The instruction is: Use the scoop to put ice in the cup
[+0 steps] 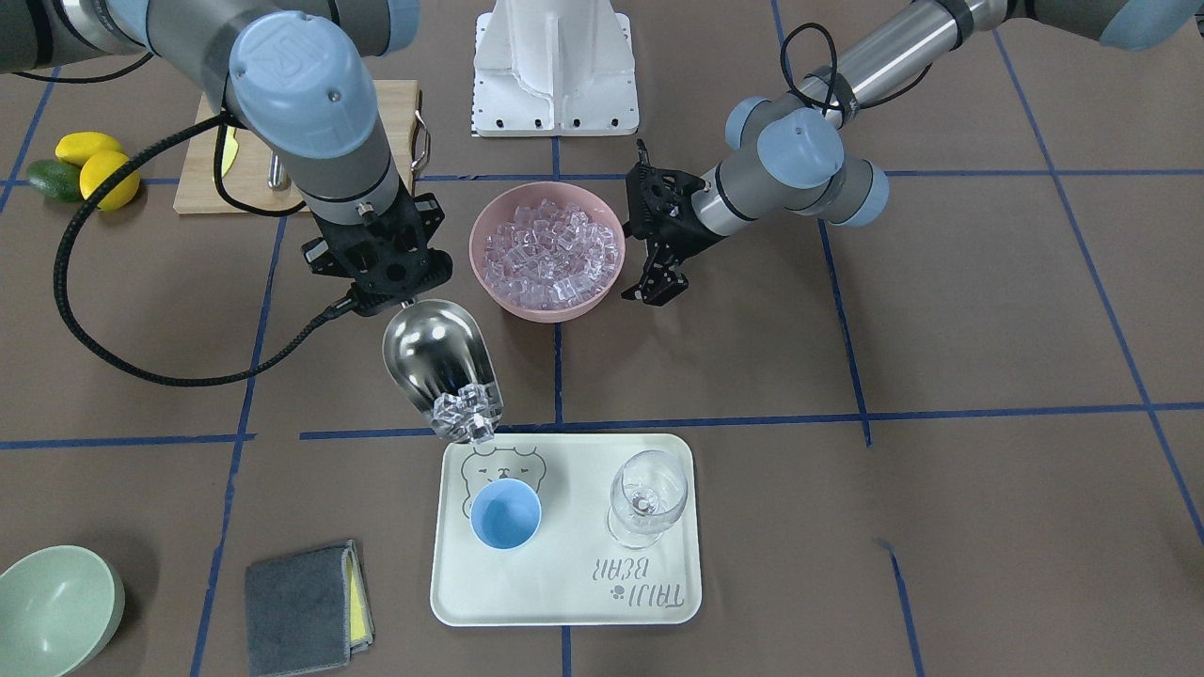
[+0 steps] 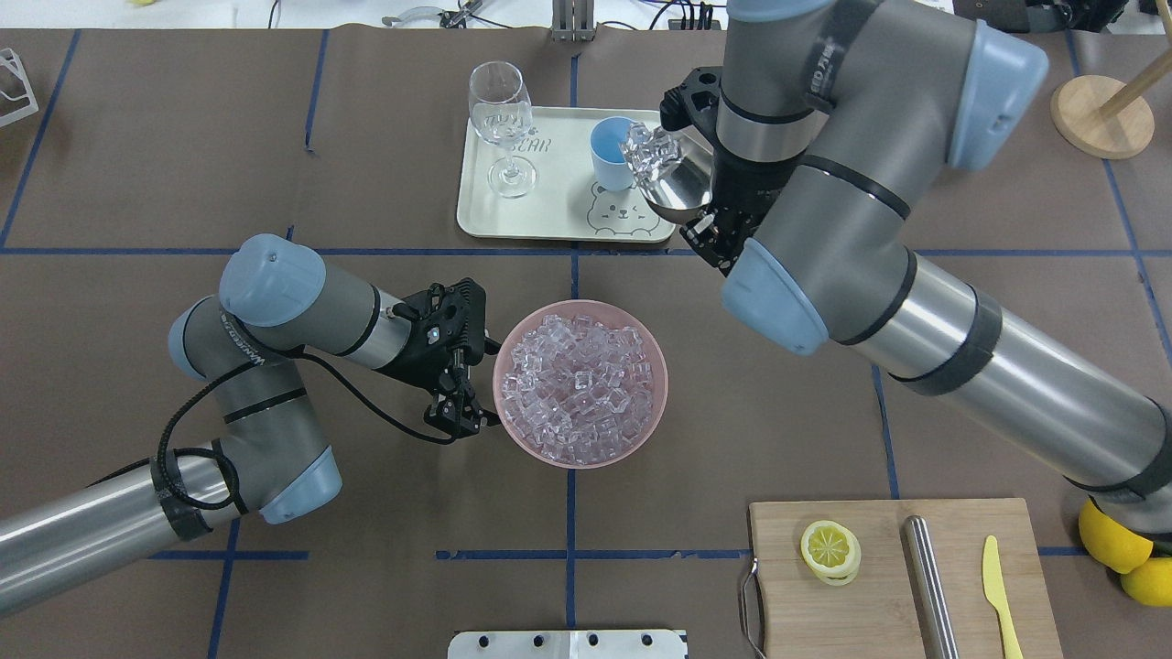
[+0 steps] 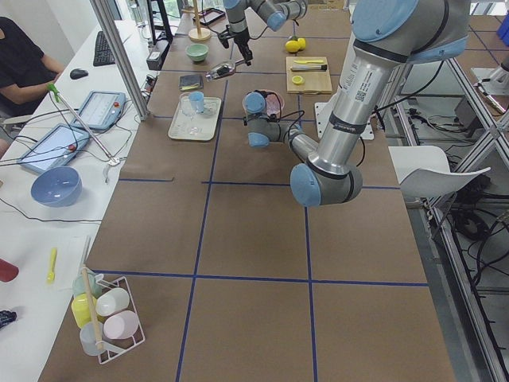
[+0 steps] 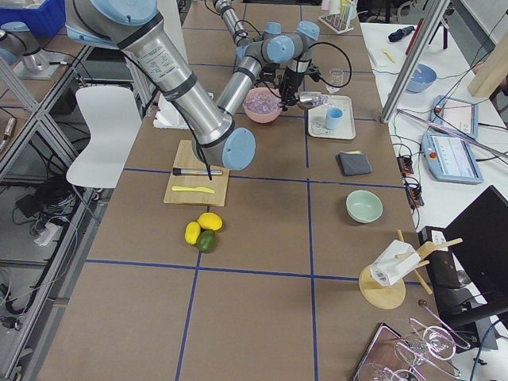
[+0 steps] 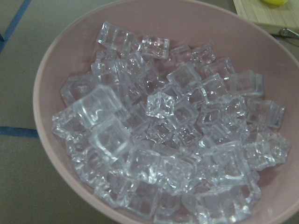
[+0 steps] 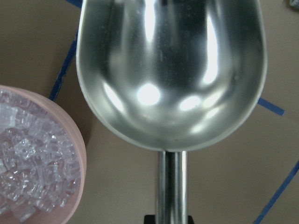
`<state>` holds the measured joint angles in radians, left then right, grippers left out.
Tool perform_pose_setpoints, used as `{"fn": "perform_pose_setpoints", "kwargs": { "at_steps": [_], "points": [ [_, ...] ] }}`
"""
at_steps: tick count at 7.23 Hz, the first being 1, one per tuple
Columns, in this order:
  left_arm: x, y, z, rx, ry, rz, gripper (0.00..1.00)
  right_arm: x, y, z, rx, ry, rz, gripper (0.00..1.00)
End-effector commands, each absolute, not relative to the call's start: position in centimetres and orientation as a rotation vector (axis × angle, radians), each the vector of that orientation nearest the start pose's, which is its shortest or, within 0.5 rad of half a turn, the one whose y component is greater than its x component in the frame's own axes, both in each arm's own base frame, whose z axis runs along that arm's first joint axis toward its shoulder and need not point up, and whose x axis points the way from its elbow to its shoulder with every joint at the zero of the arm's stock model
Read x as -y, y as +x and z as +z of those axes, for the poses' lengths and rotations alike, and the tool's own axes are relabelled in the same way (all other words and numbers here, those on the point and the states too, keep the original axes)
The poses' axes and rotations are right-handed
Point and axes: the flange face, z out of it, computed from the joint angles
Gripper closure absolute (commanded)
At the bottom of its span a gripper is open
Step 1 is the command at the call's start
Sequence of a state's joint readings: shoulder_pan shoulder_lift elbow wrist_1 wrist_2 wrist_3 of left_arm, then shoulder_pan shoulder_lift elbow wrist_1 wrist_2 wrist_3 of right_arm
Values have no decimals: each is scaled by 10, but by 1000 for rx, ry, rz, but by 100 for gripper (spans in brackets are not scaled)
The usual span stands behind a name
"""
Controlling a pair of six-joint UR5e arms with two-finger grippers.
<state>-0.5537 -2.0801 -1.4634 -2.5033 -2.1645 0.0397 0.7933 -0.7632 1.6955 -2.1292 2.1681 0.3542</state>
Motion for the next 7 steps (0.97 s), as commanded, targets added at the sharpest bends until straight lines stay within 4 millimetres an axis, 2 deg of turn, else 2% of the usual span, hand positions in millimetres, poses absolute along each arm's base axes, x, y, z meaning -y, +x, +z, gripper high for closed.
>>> {"fn": "perform_pose_setpoints", "kwargs": {
  "at_steps": [1,2,3,4,6,7],
  "points": [
    [419,530,305,-1132,974,1262,0,558,-417,183,669,-3,-579,100],
    [419,530,306,-1131,973,1263,0,565,-419,183,663,-3,-598,100],
    [419,530,306,-1131,973,1263,0,584,-434,172,634,-17,-589,100],
    [419,530,307,-1131,972,1263,0,593,-439,175,618,-29,-594,100],
    [419,530,306,-1131,973,1263,0,600,-439,187,574,-39,-660,100],
    [419,530,307,-1129,973,1262,0,599,-435,177,528,-50,-716,100]
  ]
}}
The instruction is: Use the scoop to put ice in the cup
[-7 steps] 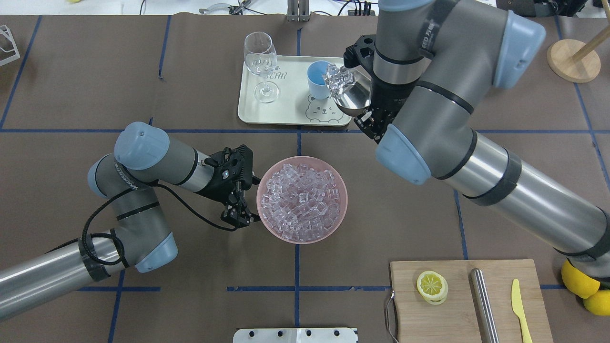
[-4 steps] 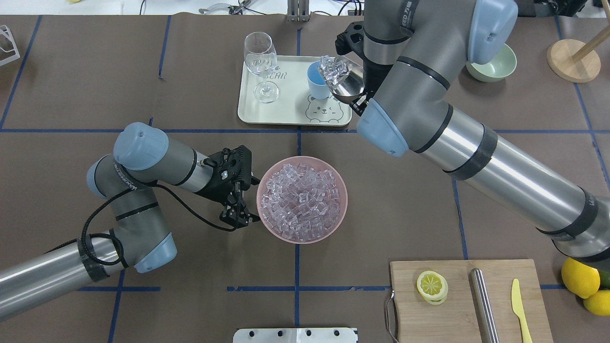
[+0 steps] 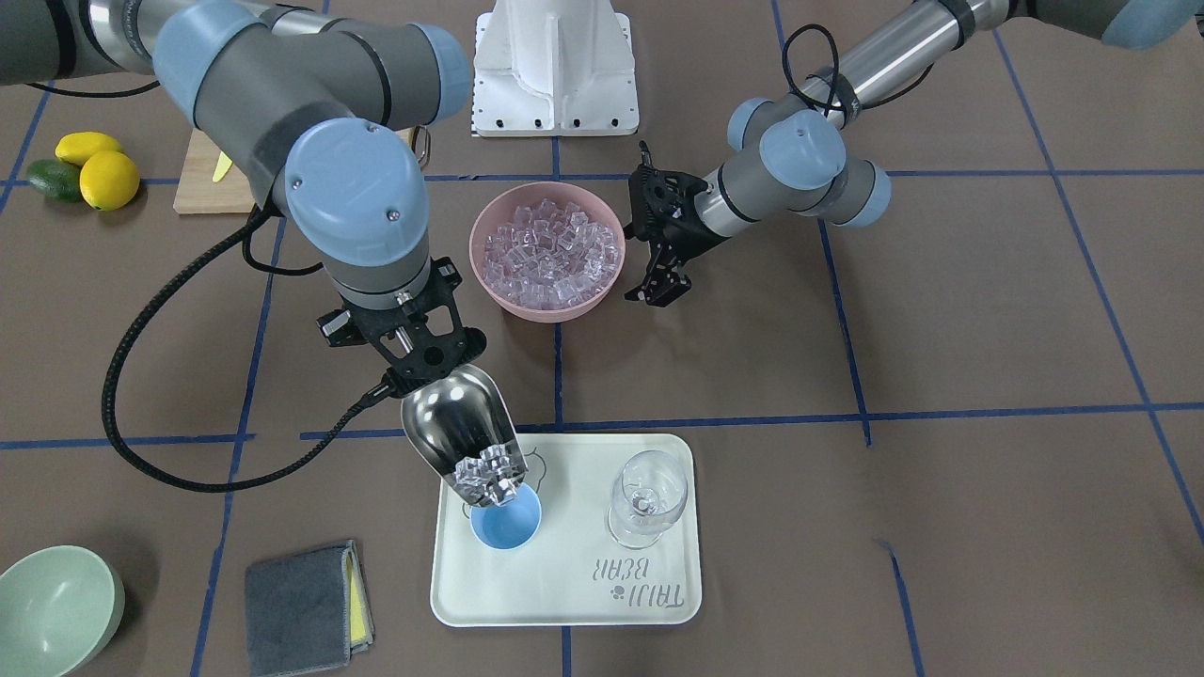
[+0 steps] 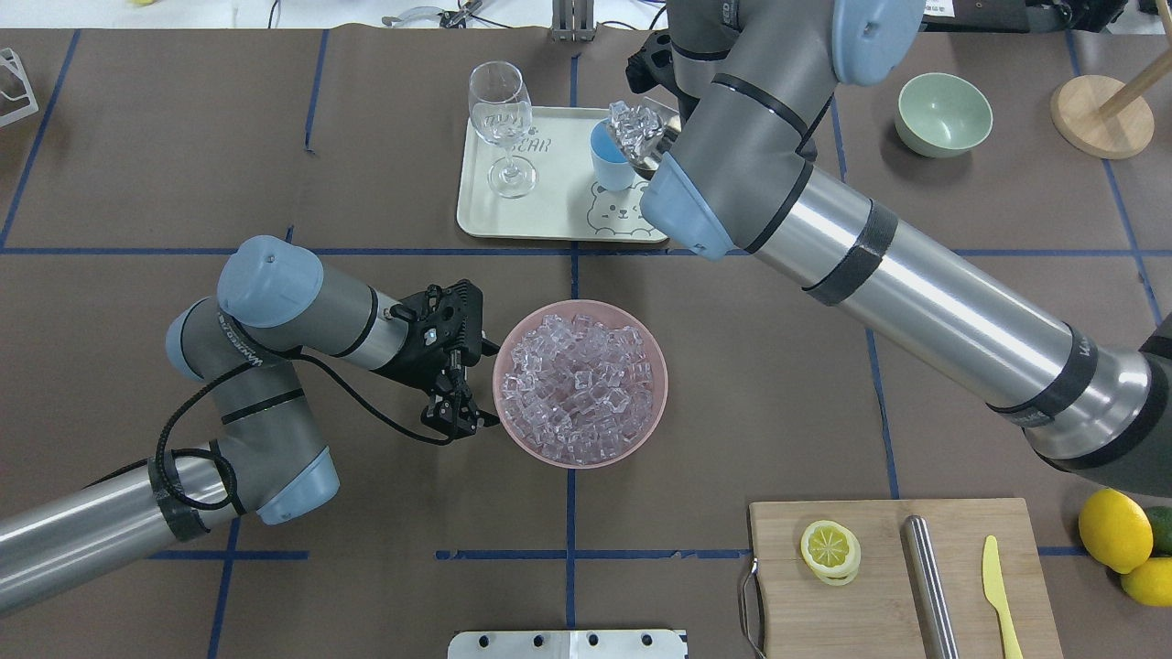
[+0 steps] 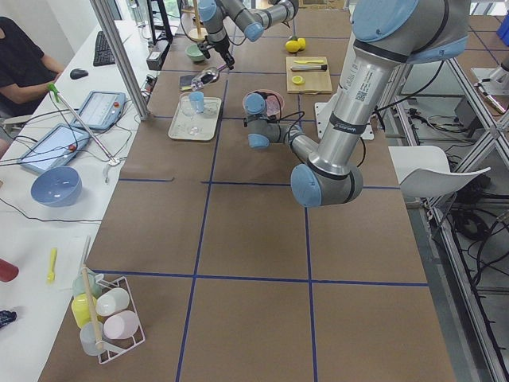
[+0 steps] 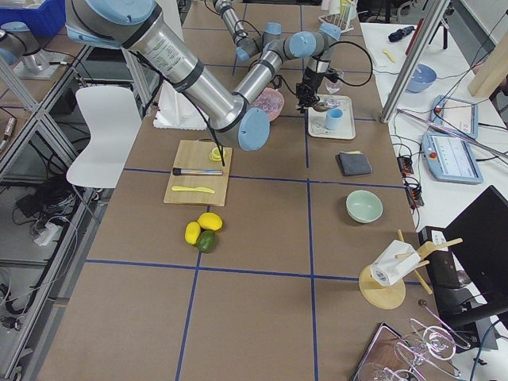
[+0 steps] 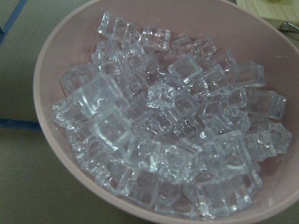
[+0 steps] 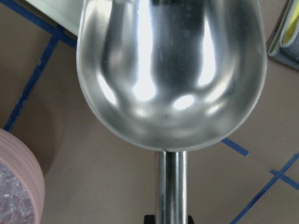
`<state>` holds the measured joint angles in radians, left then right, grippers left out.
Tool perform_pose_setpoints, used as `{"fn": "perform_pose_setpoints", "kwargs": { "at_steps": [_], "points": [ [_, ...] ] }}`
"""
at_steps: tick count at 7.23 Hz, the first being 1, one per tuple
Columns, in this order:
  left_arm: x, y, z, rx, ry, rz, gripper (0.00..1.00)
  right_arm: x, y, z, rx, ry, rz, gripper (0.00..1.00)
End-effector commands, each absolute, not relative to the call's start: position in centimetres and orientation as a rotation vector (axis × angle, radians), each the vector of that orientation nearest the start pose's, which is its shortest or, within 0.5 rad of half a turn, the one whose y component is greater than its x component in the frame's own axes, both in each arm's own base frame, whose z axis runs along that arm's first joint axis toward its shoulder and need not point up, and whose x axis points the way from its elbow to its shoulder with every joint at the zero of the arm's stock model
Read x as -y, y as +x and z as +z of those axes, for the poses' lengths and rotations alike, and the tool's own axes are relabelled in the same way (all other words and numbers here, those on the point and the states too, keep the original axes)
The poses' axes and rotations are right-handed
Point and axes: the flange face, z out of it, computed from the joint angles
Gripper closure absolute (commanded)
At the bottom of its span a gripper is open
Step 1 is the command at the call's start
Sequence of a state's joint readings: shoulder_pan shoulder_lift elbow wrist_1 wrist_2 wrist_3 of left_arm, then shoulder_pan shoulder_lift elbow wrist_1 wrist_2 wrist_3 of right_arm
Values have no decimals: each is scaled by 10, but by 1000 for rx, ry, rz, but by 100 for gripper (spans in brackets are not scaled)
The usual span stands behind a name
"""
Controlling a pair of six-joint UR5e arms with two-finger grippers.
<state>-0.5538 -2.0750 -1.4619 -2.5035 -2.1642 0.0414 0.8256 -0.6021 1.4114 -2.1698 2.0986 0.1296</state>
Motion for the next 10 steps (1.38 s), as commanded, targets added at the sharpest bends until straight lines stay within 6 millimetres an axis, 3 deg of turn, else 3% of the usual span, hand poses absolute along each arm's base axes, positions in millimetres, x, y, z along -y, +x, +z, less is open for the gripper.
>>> {"fn": "perform_pose_setpoints", "kwargs": {
  "at_steps": [1,4,7,10],
  "points": [
    [419,530,307,-1131,972,1263,0,603,-436,168,494,-75,-754,100],
    [418,531,307,-1130,972,1264,0,611,-437,183,455,-133,-739,100],
    [418,531,307,-1132,970,1264,0,622,-435,166,434,-170,-768,100],
    [417,532,308,-1132,969,1266,0,630,-441,171,418,-190,-809,100]
  ]
}}
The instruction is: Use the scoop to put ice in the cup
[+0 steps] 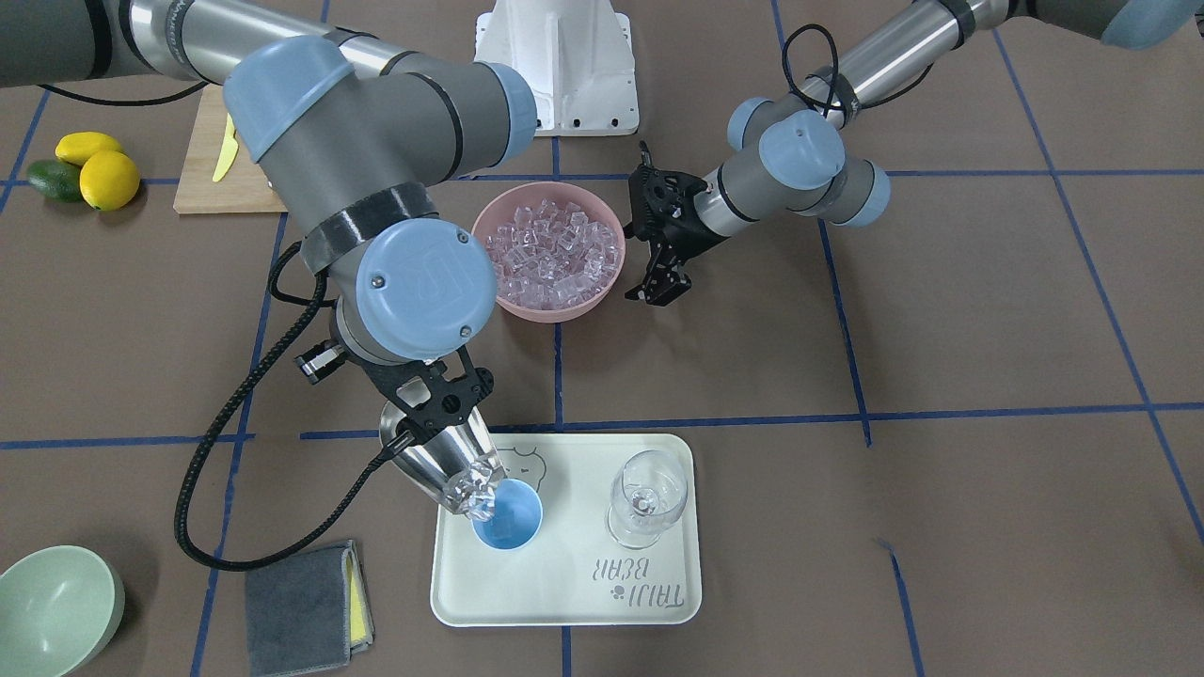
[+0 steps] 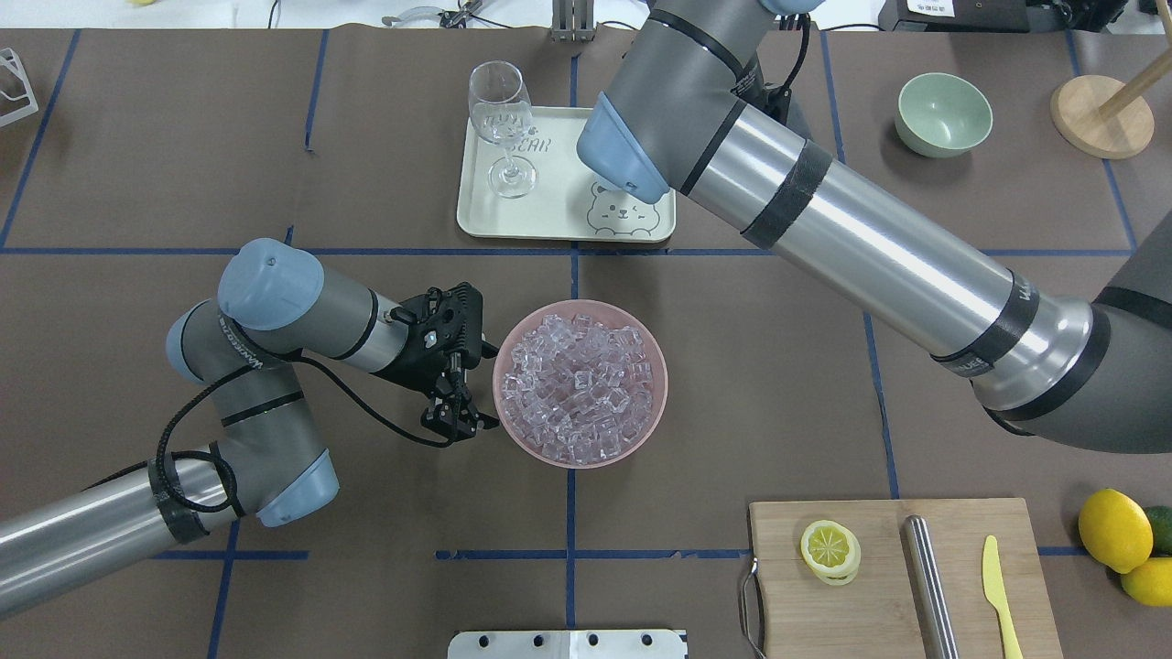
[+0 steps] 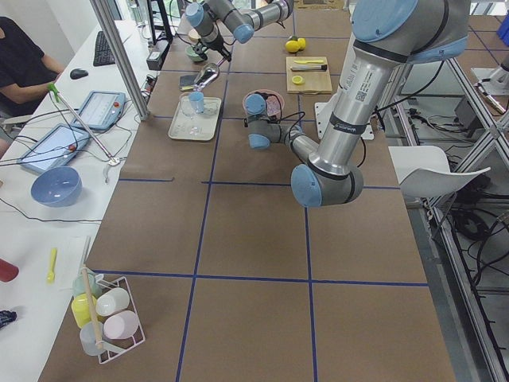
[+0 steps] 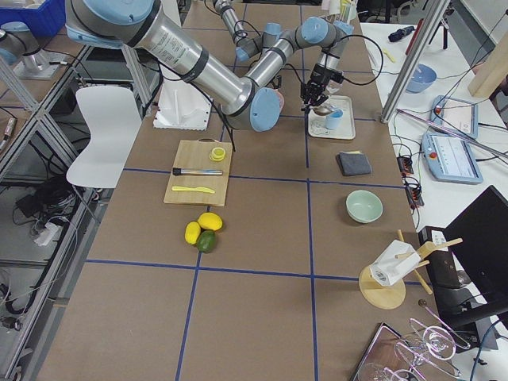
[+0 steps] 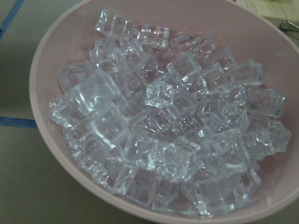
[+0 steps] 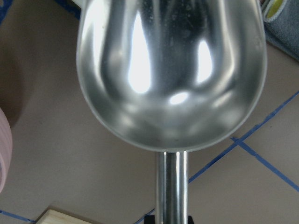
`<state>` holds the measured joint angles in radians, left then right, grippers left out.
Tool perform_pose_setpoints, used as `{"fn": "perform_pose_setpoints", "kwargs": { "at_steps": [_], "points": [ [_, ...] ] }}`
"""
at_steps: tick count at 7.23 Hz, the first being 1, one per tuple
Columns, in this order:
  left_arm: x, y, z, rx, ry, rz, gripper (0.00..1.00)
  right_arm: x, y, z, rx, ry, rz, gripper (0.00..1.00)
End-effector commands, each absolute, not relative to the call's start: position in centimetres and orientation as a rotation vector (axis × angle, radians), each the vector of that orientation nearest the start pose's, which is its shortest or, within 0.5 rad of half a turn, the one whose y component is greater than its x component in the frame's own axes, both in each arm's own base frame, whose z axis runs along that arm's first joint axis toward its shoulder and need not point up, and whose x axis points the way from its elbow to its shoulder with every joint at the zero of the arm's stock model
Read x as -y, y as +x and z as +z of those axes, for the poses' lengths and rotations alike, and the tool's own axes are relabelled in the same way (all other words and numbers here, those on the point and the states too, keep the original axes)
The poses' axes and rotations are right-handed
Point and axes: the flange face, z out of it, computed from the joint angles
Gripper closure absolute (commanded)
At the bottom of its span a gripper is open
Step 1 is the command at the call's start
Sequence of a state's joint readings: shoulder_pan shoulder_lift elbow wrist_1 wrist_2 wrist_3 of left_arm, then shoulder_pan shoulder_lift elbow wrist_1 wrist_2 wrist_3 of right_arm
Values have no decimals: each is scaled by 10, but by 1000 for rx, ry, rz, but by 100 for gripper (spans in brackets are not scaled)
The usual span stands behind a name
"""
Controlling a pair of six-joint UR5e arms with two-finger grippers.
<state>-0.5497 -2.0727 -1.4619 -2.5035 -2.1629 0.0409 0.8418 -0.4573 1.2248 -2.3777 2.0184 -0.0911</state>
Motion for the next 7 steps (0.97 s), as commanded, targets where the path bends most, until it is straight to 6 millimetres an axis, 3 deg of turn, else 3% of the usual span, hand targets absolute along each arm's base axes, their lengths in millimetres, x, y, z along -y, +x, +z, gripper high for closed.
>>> {"fn": "perform_pose_setpoints", "kwargs": {
  "at_steps": [1,4,5,6,7],
  "points": [
    [417,532,308,-1132,969,1266,0,635,-444,160,407,-207,-826,100],
    [416,531,310,-1133,962,1261,0,625,-435,153,423,-177,-827,100],
    [418,530,310,-1145,937,1227,0,604,-415,174,442,-136,-817,100],
    [419,530,311,-1147,926,1212,0,574,-388,205,465,-113,-725,100],
    [430,520,309,-1135,934,1195,0,549,-354,221,494,-95,-624,100]
  ]
}}
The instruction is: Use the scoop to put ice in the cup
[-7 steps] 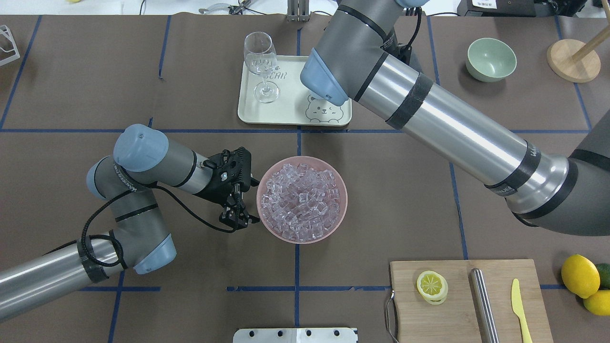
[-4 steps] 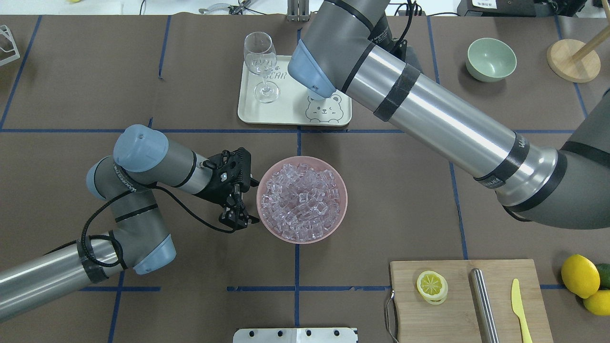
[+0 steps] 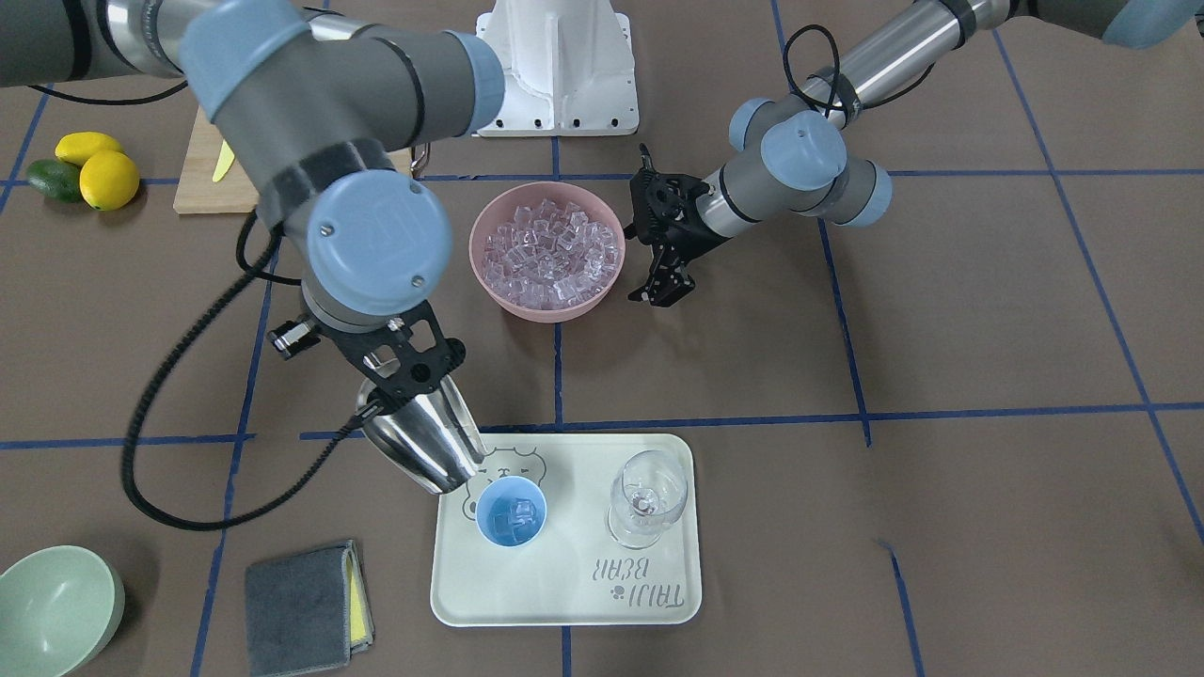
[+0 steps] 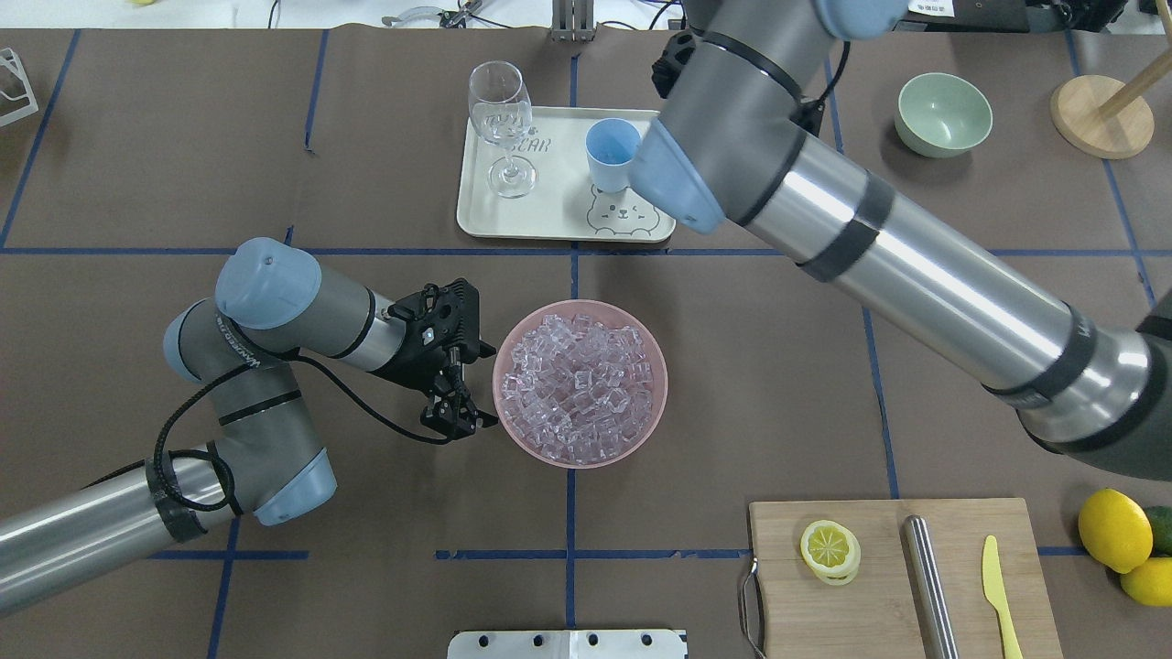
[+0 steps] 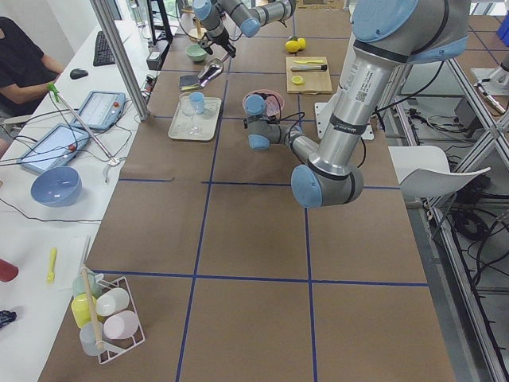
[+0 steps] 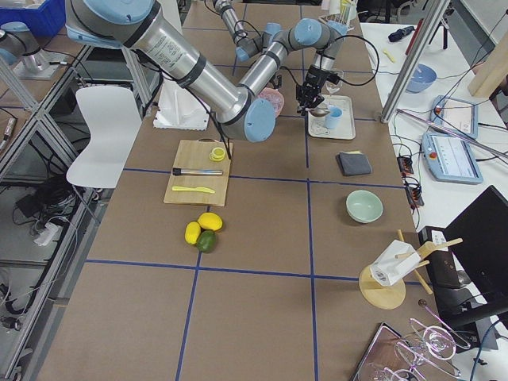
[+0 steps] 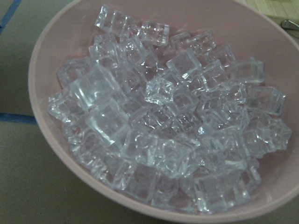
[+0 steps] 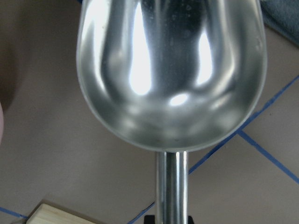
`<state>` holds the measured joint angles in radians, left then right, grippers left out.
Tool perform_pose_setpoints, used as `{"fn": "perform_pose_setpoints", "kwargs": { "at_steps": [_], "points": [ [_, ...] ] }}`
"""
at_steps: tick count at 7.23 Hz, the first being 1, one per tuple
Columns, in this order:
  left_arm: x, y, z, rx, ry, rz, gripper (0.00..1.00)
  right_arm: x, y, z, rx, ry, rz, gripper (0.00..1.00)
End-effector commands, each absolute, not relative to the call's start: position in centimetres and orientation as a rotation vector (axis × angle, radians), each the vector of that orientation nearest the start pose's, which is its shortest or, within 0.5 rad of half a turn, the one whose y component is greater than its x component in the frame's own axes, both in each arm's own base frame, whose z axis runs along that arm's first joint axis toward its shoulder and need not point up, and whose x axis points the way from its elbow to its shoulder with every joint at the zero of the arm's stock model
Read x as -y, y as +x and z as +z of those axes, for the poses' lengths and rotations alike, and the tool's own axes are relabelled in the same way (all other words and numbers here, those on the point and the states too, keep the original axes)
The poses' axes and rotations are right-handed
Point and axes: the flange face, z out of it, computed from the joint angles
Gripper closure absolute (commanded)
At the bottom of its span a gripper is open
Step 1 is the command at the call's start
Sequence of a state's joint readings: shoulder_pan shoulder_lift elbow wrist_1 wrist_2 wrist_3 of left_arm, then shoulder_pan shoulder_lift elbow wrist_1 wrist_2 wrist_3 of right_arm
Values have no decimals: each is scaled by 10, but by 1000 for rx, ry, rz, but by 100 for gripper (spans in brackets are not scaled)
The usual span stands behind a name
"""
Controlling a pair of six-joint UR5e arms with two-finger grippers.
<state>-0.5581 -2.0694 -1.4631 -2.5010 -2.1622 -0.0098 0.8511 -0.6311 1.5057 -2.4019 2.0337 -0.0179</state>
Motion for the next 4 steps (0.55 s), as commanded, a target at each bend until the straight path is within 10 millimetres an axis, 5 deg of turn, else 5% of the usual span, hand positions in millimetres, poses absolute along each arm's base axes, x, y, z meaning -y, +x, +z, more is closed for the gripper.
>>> {"fn": "perform_pose_setpoints", "kwargs": {
  "at_steps": [1,3,4],
  "points": [
    [433,514,312,-1128,933,1188,0,523,-325,240,504,-86,-550,100],
    [438,484,316,-1108,957,1159,0,483,-290,303,536,-59,-352,100],
    [452,457,339,-1067,947,1121,0,475,-283,336,551,-52,-279,100]
  ]
}}
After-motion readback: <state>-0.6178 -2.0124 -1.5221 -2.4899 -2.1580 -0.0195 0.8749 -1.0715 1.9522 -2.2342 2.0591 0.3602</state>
